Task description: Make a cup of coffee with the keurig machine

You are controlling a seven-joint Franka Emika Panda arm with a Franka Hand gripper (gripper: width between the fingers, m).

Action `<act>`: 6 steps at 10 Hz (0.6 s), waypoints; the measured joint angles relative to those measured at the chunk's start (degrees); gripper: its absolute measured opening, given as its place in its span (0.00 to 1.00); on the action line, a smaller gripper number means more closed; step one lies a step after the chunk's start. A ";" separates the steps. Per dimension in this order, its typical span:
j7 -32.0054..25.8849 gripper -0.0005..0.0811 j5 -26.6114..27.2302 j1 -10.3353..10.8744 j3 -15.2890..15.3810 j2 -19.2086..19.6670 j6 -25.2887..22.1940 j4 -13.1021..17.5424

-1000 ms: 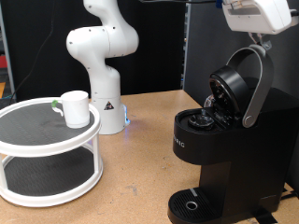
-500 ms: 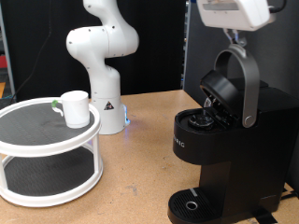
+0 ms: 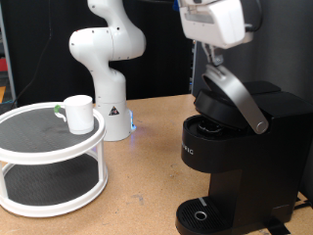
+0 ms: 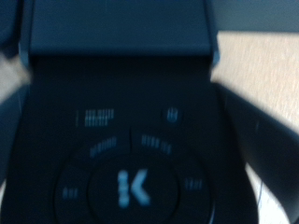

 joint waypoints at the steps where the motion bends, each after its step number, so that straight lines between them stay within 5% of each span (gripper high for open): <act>1: 0.01 0.02 -1.73 -0.78 -0.10 0.33 0.14 -0.70; 6: -0.27 0.02 -5.12 -2.15 -0.18 4.45 5.81 -5.63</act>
